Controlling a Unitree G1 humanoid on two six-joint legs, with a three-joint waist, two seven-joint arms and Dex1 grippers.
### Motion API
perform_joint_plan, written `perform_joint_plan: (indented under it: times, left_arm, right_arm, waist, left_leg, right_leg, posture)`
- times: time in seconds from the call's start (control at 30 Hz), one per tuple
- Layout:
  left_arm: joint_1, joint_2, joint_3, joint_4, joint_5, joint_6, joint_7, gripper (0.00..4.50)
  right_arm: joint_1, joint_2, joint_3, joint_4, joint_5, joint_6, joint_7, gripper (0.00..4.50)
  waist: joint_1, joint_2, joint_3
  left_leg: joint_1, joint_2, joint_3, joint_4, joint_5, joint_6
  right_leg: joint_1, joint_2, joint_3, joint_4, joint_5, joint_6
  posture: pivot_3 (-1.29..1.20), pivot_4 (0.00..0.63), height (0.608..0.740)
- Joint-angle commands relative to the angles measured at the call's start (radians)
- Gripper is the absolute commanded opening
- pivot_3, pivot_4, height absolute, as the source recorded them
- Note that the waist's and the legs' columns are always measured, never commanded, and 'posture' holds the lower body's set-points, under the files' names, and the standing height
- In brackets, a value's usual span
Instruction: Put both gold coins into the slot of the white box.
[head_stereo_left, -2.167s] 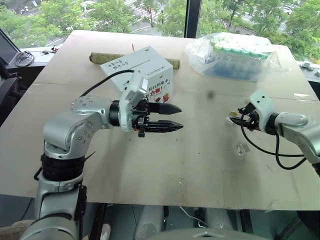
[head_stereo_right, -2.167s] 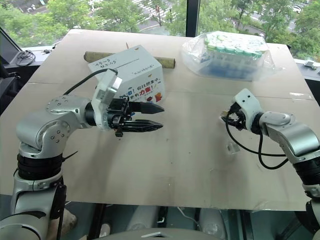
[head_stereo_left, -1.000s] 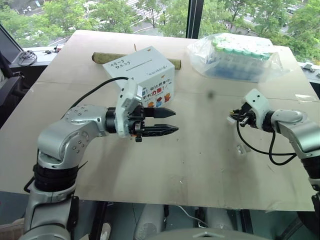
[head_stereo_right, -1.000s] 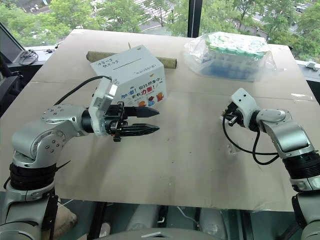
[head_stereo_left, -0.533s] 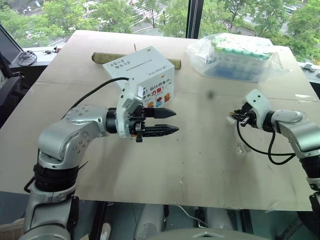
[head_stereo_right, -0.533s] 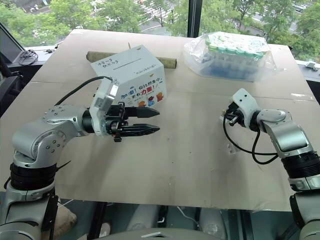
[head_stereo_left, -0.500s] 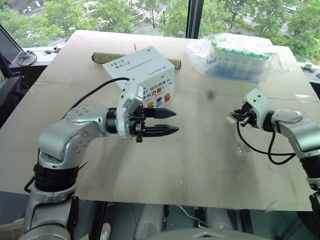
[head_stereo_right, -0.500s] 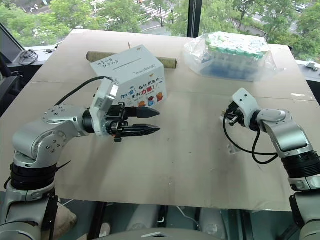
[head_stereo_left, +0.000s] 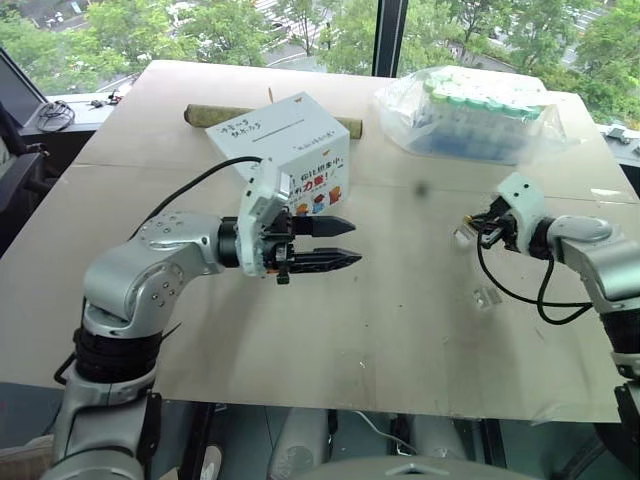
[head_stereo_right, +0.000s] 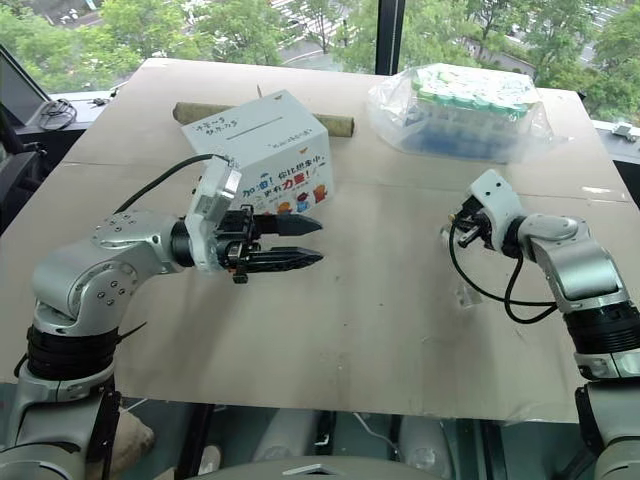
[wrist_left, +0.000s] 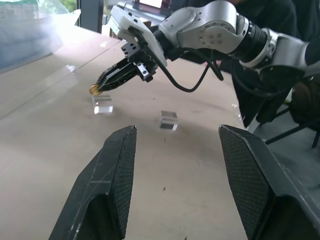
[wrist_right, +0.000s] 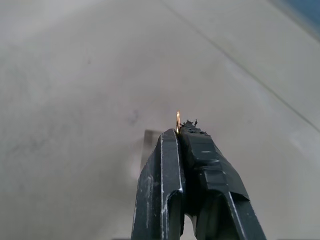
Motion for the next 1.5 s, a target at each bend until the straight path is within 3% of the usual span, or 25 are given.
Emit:
perform_joint_plan:
  times: [0.03,0.2,0.37,0.47,0.6,1.0,1.5]
  left_arm:
    - [-0.040,-0.026,0.023,0.030,-0.047,0.024,0.040,2.65]
    - [-0.104,-0.081,0.017,0.102,-0.061,0.046,0.091,2.65]
    - [-0.175,-0.116,-0.005,0.167,-0.098,0.069,0.043,2.65]
    - [-0.222,-0.128,-0.033,0.199,-0.091,0.061,0.008,1.94]
    - [-0.282,-0.133,-0.072,0.244,-0.082,0.056,-0.062,1.94]
    - [-0.347,-0.142,-0.107,0.318,-0.043,0.036,-0.162,1.94]
    - [-0.354,-0.148,-0.100,0.325,-0.038,0.039,-0.195,1.94]
  right_arm:
    - [-0.031,0.017,-0.147,-0.104,0.124,0.114,-0.001,0.02]
    - [-0.032,0.049,-0.307,-0.287,0.379,0.299,0.025,0.02]
    - [-0.059,0.069,-0.362,-0.453,0.598,0.438,-0.013,0.02]
    - [-0.093,0.085,-0.365,-0.517,0.698,0.488,-0.068,0.00]
    - [-0.133,0.103,-0.363,-0.584,0.829,0.520,-0.156,0.00]
    - [-0.119,0.034,-0.336,-0.606,1.037,0.472,-0.283,0.00]
    - [-0.102,-0.056,-0.274,-0.602,1.122,0.385,-0.324,0.00]
  waist:
    - [0.001,0.000,0.000]
    - [0.001,0.000,0.000]
    - [-0.001,0.000,0.000]
    - [0.000,0.000,0.000]
    - [0.000,0.000,0.000]
    - [-0.001,0.000,0.000]
    - [-0.001,0.000,0.000]
  left_leg:
    - [0.000,0.000,0.000,0.000,0.000,0.000]
    - [0.000,0.000,-0.001,0.000,0.000,0.000]
    - [0.000,0.000,-0.001,0.000,0.000,0.000]
    - [0.000,0.000,-0.001,0.000,0.000,0.000]
    - [0.000,-0.001,-0.001,0.000,0.000,0.000]
    - [0.000,-0.001,-0.001,0.000,0.000,0.000]
    - [0.000,-0.001,-0.001,0.000,0.000,0.000]
  right_leg:
    - [0.000,0.000,0.000,0.000,0.000,0.000]
    - [0.000,0.000,-0.001,0.000,0.000,0.000]
    - [0.001,0.000,-0.001,0.001,0.000,0.000]
    - [0.001,0.000,-0.001,0.001,0.000,0.000]
    - [0.001,0.000,-0.002,0.001,0.000,0.000]
    - [0.001,0.000,-0.001,0.001,0.000,0.000]
    - [0.001,0.000,-0.001,0.001,0.000,0.000]
  posture:
    - [0.00,0.150,0.740]
    - [0.00,0.150,0.740]
    - [0.00,0.150,0.740]
    - [0.00,0.150,0.740]
    - [0.00,0.150,0.740]
    - [0.00,0.150,0.740]
    - [0.00,0.150,0.740]
